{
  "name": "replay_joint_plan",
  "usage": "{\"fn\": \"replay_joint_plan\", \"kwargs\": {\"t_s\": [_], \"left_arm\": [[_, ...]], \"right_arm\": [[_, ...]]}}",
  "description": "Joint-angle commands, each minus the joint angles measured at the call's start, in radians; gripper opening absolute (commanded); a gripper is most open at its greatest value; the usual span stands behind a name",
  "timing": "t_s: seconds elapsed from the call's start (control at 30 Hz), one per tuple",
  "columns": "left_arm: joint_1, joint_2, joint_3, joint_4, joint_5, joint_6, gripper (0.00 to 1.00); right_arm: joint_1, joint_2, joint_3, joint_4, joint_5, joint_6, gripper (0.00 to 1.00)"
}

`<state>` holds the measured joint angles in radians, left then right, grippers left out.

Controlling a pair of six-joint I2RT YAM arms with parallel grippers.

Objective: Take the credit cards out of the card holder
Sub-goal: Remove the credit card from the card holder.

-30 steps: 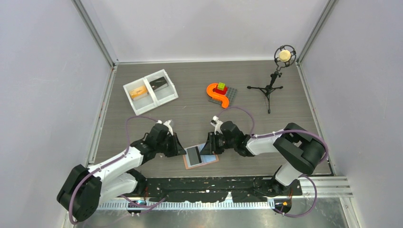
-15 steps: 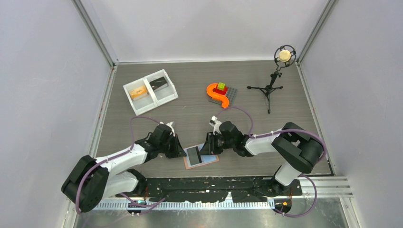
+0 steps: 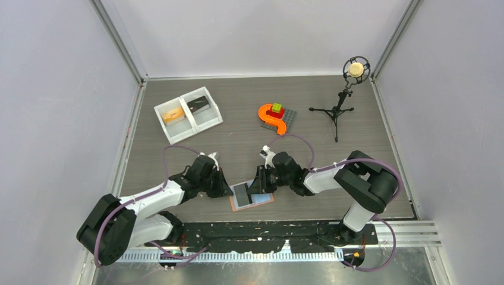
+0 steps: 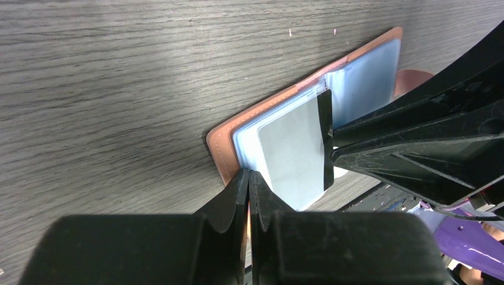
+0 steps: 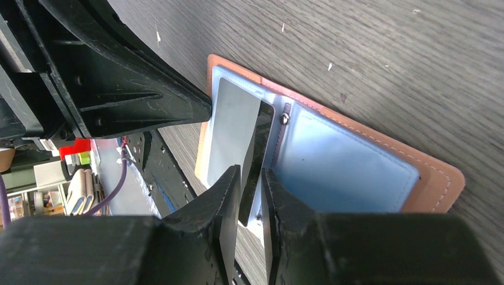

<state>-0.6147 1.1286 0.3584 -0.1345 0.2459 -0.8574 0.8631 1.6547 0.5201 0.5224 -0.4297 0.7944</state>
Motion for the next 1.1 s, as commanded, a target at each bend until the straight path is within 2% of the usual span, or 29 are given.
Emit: {"fn": "replay_joint_plan", "kwargs": {"t_s": [0.0, 0.07, 0.23, 0.37, 0.83, 1.07], "left_arm": [[-0.008, 0.014, -0.013, 0.006, -0.038, 0.008, 0.05], [-0.009, 0.015, -0.012, 0.003, -0.041, 0.008, 0.05], [-0.008, 0.019, 0.003, -0.040, -0.065, 0.019, 0.05], [-0.008, 0.018, 0.017, -0.085, -0.095, 0.030, 0.04], [-0.010, 0.007, 0.040, -0.089, -0.078, 0.044, 0.06], [-0.014, -0.075, 0.098, -0.122, -0.074, 0.085, 0.17]], "right_arm": [[0.005, 0.024, 0.013, 0.076, -0.016, 0.019, 0.26], [0.005, 0.031, 0.009, 0.090, -0.018, 0.027, 0.25], [-0.002, 0.011, -0.012, 0.109, -0.015, 0.039, 0.06], [-0.021, -0.044, -0.034, 0.069, 0.002, 0.021, 0.05], [-0.048, -0.202, -0.059, -0.074, 0.031, -0.023, 0.05], [-0.053, -0.329, -0.043, -0.230, 0.103, 0.018, 0.05]]}}
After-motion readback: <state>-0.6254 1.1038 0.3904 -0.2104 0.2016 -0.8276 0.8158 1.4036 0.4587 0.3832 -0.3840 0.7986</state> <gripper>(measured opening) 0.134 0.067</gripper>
